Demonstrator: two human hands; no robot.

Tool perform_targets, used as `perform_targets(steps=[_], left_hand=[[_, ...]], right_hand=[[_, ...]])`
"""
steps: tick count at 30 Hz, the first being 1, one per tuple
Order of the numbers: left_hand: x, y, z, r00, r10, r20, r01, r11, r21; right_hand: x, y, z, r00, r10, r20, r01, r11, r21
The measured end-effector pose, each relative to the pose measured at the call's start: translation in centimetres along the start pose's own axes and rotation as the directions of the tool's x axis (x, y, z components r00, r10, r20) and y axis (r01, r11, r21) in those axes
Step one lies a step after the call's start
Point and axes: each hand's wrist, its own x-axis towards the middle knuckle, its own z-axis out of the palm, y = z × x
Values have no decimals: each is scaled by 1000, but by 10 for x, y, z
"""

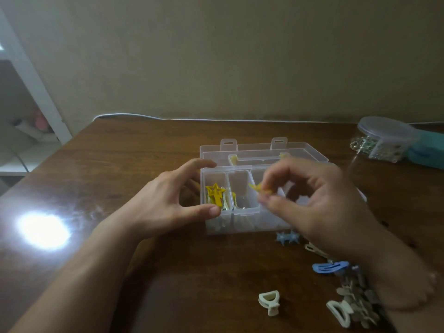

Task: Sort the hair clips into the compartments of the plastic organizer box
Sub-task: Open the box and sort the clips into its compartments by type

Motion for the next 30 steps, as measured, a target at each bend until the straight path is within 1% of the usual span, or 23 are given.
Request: perform_targets(steps=[1, 2, 4, 5, 7, 10, 11, 12, 13, 14, 15, 16, 17, 18, 20, 24, 27, 30], left_hand=[[0, -1, 0, 1000, 5, 16, -5, 1000, 1], [0, -2, 1, 1000, 10, 25, -10, 1000, 1], [0, -2, 0, 999, 12, 32, -13, 1000, 10], [0, -2, 0, 999, 9, 36, -10, 1000, 15], [0, -2, 0, 999, 7, 41, -8, 1000, 22], [1, -2, -1, 999, 11, 38, -12, 1000, 23], [1, -2, -1, 999, 11, 39, -11, 1000, 16], [2, -2, -1, 999, 11, 39, -12, 1000, 10], [2, -3, -1, 999, 11, 38, -12, 1000, 6], [2, -3, -1, 999, 11, 38, -11, 1000, 0], [2, -3, -1, 999, 10, 38, -10, 1000, -7], [2, -4, -1, 999, 8, 40, -7, 1000, -15], [2, -4, -1, 999, 5, 41, -4, 1000, -24], [2, -3, 0, 999, 2, 44, -1, 1000, -31], [2, -2, 0, 999, 3, 43, -1, 999, -46], [1, -3, 0, 999, 9, 40, -7, 998, -65], [2, -3, -1, 999, 5, 45, -2, 998, -64], [1, -3, -1, 999, 2, 49, 1, 998, -66]], right_hand=[[3, 3, 5, 996, -36, -86, 31, 998, -58], [5, 7, 10, 991, -67, -115, 49, 987, -152], [7, 16, 18, 995, -64, -70, 39, 948, -317], [7, 19, 20, 999, -32, -40, 16, 934, -356], [5, 20, 19, 1000, -9, 2, 9, 935, -356], [1, 10, -4, 999, -53, -2, 49, 936, -348], [-3, 6, -17, 999, -43, 22, 48, 928, -369], [-7, 1, -30, 996, 18, 91, 20, 917, -399], [-11, -2, -41, 970, 142, 199, -40, 896, -441], [-15, -4, -48, 904, 284, 319, -99, 866, -490], [-18, -7, -51, 815, 408, 411, -135, 824, -551], [-19, -10, -49, 734, 499, 461, -133, 771, -622], [-19, -11, -45, 695, 539, 476, -101, 728, -678], [-18, -11, -40, 688, 553, 470, -69, 695, -716], [-16, -9, -33, 696, 573, 432, -60, 647, -760], [-14, -4, -28, 649, 641, 409, -63, 581, -812], [-14, -1, -24, 646, 635, 424, -59, 595, -802], [-12, 0, -21, 669, 580, 465, -41, 653, -756]])
